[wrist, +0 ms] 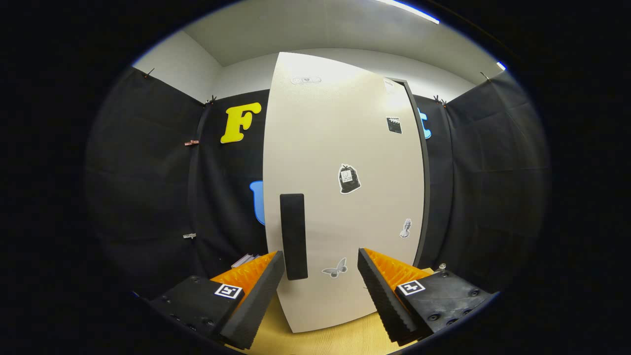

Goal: Open the shoe cabinet door, grab the shoes and put them into the shoe cabinet, then close the shoe cabinet door.

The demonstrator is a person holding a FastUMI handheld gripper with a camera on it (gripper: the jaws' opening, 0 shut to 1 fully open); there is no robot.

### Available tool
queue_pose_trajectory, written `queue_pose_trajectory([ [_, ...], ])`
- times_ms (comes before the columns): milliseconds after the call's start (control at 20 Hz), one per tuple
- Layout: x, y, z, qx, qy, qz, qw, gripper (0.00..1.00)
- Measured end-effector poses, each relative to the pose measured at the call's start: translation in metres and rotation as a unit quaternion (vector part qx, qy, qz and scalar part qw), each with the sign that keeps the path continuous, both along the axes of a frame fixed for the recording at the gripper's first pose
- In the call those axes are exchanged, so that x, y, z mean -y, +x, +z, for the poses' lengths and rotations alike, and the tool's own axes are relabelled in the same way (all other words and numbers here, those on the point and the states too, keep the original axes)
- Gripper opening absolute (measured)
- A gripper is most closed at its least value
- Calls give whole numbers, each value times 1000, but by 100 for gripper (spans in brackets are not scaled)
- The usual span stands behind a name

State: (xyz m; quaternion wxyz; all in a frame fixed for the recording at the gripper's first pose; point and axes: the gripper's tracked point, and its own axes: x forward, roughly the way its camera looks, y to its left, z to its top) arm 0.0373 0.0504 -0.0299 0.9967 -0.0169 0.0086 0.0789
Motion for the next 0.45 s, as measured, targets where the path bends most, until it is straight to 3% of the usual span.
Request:
queue_pose_trajectory([
  [450,3,10,-12,-15,0,-2,1000,98],
])
